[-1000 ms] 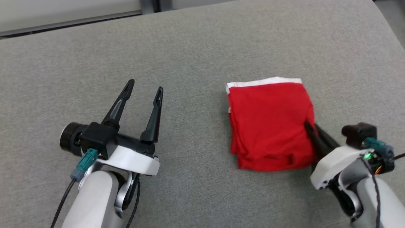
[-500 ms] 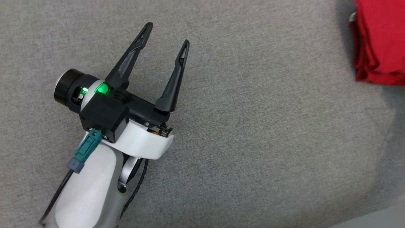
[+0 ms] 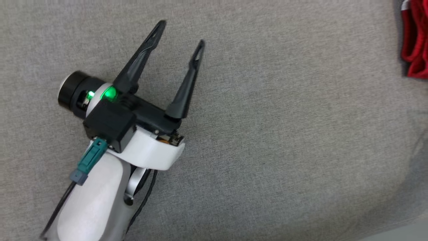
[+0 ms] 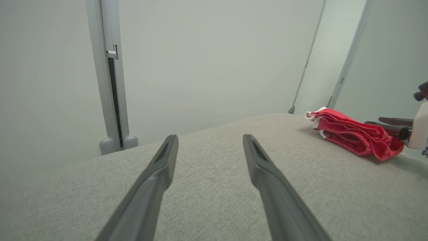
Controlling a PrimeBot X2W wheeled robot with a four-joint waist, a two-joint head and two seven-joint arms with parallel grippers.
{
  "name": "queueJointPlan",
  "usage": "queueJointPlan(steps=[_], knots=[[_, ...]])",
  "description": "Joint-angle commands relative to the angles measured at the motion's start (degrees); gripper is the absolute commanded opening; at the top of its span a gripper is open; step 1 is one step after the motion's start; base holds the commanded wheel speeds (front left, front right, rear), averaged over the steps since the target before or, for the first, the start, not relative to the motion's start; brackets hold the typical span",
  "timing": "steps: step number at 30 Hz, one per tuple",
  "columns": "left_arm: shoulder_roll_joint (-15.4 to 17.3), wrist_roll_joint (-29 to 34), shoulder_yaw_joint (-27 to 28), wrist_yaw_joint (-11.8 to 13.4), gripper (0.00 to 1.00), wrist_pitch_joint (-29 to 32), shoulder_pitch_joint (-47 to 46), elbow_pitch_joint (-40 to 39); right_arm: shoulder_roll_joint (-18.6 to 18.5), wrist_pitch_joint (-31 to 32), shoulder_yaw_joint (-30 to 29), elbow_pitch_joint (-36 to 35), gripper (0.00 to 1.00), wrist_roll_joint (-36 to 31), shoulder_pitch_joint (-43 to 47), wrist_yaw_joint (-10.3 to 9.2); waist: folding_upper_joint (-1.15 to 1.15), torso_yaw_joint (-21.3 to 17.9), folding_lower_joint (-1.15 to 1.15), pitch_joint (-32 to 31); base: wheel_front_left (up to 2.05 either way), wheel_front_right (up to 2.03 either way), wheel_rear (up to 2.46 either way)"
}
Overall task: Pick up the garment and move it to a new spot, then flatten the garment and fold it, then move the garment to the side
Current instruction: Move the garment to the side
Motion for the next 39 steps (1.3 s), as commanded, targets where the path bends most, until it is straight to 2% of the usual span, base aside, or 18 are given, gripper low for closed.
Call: queueJointPlan(steps=[1,2,7,14,20,26,32,39], knots=[[0.43,-0.66,0.96,0.87,1.00,-0.47,1.73,0.59,1.46,-1.70,-0.30,0.09,1.00,-0.68,0.92,-0.12,0.00,-0.71,0.00,-2.18,0.00,0.00,0.00],[0.43,-0.66,0.96,0.87,1.00,-0.47,1.73,0.59,1.46,-1.70,-0.30,0.09,1.00,-0.68,0.92,-0.12,0.00,-0.71,0.00,-2.18,0.00,0.00,0.00],[0.75,-2.16,2.81,2.78,1.00,-1.38,5.64,2.82,6.01,-3.46,-1.28,-5.17,1.00,-0.45,7.40,-0.12,0.00,-0.57,0.00,-7.52,0.00,0.00,0.00],[1.06,-4.22,4.92,5.06,1.00,-2.12,11.91,6.19,14.39,-3.47,-0.74,-23.17,1.00,-1.79,21.95,-0.11,0.00,0.99,0.00,-14.96,0.00,0.00,0.00],[0.58,-6.24,6.23,6.35,1.00,-3.22,16.10,8.52,19.20,-2.84,1.68,-34.45,1.00,-2.80,32.23,-0.12,0.00,3.98,0.00,-19.54,0.00,0.00,0.00],[0.32,-7.88,7.83,7.37,1.00,-4.47,19.11,10.59,21.23,0.56,3.82,-43.40,1.00,-3.46,38.83,-0.12,0.00,7.08,0.00,-22.64,0.00,0.00,0.00],[-0.24,-9.90,9.22,7.34,1.00,-5.78,20.83,11.85,21.61,4.11,4.59,-48.49,1.00,-4.36,42.21,-0.12,0.00,10.15,0.00,-25.16,0.00,0.00,0.00],[0.71,-11.30,10.60,6.61,1.00,-6.74,26.09,16.17,22.39,7.81,5.59,-51.85,1.00,-4.50,49.57,-0.12,0.00,14.35,0.00,-34.43,0.00,0.00,0.00]])
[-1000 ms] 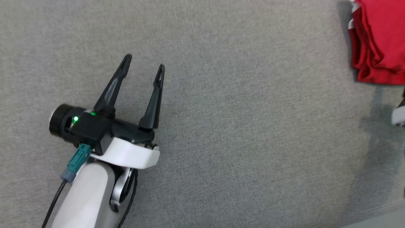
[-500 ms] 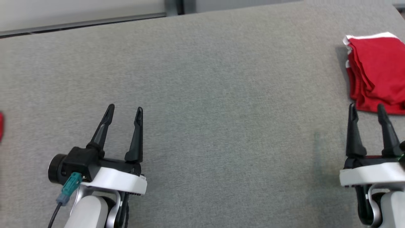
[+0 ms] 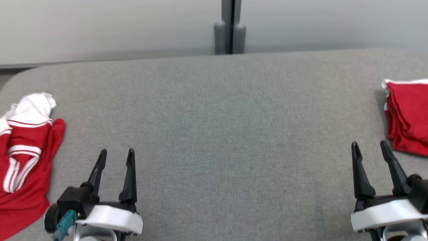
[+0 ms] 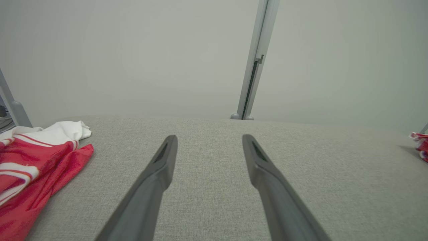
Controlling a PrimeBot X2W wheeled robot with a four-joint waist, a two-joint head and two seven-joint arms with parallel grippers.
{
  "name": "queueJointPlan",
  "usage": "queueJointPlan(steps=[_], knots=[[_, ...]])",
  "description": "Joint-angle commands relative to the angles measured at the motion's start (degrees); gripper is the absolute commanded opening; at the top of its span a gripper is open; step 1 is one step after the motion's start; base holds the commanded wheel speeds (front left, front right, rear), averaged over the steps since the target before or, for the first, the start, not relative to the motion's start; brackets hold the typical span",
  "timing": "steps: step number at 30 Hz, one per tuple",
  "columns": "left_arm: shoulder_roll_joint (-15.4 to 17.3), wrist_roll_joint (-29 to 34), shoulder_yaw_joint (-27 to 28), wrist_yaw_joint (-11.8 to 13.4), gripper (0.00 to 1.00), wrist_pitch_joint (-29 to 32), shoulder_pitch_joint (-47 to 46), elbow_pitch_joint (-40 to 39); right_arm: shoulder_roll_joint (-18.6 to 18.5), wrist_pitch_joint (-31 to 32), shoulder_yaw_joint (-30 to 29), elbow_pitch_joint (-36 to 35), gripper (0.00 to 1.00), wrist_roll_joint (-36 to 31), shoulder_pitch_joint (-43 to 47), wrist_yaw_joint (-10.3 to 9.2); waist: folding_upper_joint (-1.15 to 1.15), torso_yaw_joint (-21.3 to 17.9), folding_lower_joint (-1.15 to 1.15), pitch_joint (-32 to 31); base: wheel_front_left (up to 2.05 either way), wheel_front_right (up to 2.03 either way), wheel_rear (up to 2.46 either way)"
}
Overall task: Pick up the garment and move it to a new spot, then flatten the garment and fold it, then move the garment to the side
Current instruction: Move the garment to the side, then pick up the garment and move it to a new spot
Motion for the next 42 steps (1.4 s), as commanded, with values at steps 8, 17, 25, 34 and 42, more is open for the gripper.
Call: queueJointPlan(steps=[8,17,25,34,42], knots=[[1.57,-0.65,-0.19,-0.57,1.00,0.54,3.92,1.93,0.48,2.88,-0.30,-3.32,1.00,0.32,6.00,-0.11,0.00,3.02,0.00,-8.44,0.00,0.00,0.00],[2.18,-0.66,-1.36,-1.08,1.00,0.66,6.38,3.60,0.99,4.86,-0.55,-6.58,1.00,0.13,12.08,-0.10,0.00,3.17,0.00,-11.50,0.00,0.00,0.00],[2.24,-0.90,-1.79,-0.76,1.00,0.73,6.19,4.13,1.21,5.80,-1.20,-8.02,1.00,0.38,13.33,-0.10,0.00,3.71,0.00,-12.10,0.00,0.00,0.00],[2.54,-1.24,-2.24,-0.75,1.00,0.83,5.43,4.57,1.29,5.88,-1.44,-7.79,1.00,0.65,13.43,-0.10,0.00,4.04,0.00,-12.14,0.00,0.00,0.00],[2.64,-1.26,-2.77,-0.82,1.00,0.92,4.62,4.46,1.30,5.66,-2.24,-7.80,1.00,0.86,13.58,-0.10,0.00,5.41,0.00,-11.93,0.00,0.00,0.00]])
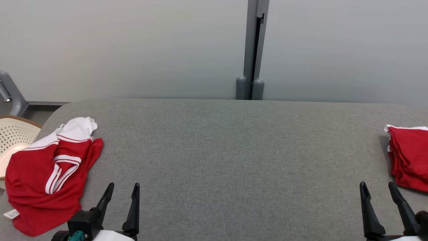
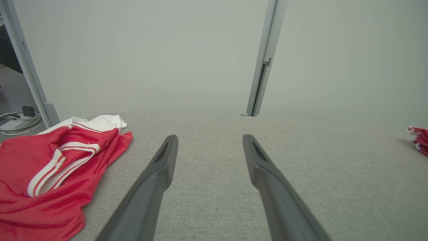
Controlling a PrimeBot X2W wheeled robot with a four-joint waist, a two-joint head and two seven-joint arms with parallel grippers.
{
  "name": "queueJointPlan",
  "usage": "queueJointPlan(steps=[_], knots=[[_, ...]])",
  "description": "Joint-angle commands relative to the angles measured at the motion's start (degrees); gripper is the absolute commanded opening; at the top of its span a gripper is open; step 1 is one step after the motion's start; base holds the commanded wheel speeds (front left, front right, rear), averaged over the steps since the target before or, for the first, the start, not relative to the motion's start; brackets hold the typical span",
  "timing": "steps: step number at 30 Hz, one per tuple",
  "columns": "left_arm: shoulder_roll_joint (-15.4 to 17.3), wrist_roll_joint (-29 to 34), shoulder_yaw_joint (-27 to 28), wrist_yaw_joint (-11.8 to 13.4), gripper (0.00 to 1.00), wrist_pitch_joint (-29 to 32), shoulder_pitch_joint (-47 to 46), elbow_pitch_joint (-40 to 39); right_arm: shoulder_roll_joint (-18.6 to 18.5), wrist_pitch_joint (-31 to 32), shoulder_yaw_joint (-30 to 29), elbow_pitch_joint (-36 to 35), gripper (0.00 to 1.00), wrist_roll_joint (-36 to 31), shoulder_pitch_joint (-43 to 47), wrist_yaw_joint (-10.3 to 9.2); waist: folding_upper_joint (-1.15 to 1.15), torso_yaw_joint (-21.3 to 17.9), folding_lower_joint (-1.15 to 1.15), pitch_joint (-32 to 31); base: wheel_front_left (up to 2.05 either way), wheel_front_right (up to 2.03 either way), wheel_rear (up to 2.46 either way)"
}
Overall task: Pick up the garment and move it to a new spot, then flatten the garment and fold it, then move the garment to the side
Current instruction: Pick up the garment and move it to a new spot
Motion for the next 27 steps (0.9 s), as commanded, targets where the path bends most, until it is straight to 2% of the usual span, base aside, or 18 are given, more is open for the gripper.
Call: queueJointPlan(steps=[1,8,19,27], knots=[[0.41,-0.09,-0.01,0.00,1.00,-0.07,-1.11,-0.17,-0.05,-0.16,-0.31,-0.11,1.00,0.38,0.66,-0.06,0.00,0.91,0.00,0.23,0.00,0.00,0.00],[0.23,-0.33,-0.23,-0.19,1.00,-0.08,-3.14,-0.14,-0.04,-0.28,-1.13,-1.29,1.00,0.05,0.68,-0.06,0.00,6.16,0.00,0.83,0.00,0.00,0.00],[0.62,-0.01,0.00,-0.64,1.00,-0.81,-7.62,1.86,-0.04,1.28,2.60,-3.22,1.00,-1.18,-1.67,-0.05,0.00,20.11,0.00,1.87,0.00,0.00,0.00],[0.28,-1.08,2.42,0.37,1.00,-1.58,-6.97,1.27,-1.11,2.66,7.17,-2.39,1.00,-1.94,-6.10,-0.05,0.00,22.53,0.00,4.56,0.00,0.00,0.00]])
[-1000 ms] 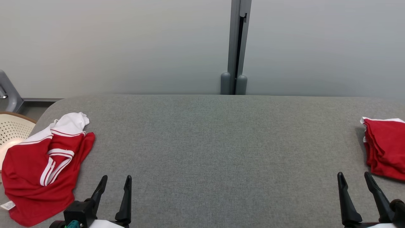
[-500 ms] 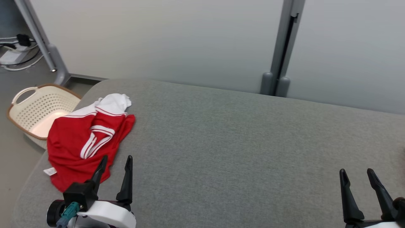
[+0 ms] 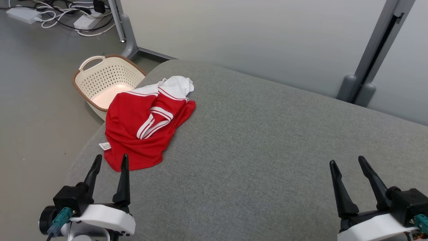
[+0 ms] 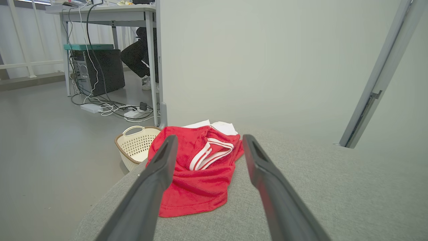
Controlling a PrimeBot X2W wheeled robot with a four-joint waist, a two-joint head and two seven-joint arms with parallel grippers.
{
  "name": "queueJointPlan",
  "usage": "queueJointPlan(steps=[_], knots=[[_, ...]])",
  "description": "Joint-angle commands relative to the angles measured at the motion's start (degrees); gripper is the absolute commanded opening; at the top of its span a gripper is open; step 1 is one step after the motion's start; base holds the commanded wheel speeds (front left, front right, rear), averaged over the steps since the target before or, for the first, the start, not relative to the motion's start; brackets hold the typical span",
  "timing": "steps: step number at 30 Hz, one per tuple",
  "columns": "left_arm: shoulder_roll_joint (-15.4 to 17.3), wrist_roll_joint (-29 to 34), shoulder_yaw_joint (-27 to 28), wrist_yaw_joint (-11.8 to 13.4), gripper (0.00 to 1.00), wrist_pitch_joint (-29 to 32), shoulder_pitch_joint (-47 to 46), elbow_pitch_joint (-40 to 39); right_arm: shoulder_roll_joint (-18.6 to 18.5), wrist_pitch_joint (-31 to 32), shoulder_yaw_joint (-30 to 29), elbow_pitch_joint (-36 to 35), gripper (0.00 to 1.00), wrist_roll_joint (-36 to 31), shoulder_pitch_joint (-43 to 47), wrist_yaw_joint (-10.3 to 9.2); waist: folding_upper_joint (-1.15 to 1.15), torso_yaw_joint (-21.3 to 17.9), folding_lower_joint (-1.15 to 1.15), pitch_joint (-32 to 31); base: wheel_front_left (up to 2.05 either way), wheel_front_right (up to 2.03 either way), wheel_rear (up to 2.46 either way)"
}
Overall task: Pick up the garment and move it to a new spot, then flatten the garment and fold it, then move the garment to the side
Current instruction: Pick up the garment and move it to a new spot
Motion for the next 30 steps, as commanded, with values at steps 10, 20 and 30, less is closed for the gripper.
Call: queueJointPlan(steps=[10,20,30], knots=[[-0.89,0.38,0.63,-0.15,1.00,-0.52,-0.40,0.66,-1.06,0.18,-0.31,1.32,1.00,1.04,-1.54,-0.03,0.00,1.38,0.00,2.15,0.00,0.00,0.00],[-5.56,-4.94,0.90,-4.39,1.00,-0.37,-13.77,15.84,-4.21,5.47,0.17,-6.31,1.00,-1.98,-5.75,-0.03,0.00,-4.26,0.00,16.81,0.00,0.00,0.00],[-7.15,-11.11,3.82,-8.06,1.00,-0.45,-30.29,40.07,-7.24,8.57,0.09,-10.33,1.00,-2.63,-10.96,-0.03,0.00,-8.43,0.00,28.20,0.00,0.00,0.00]])
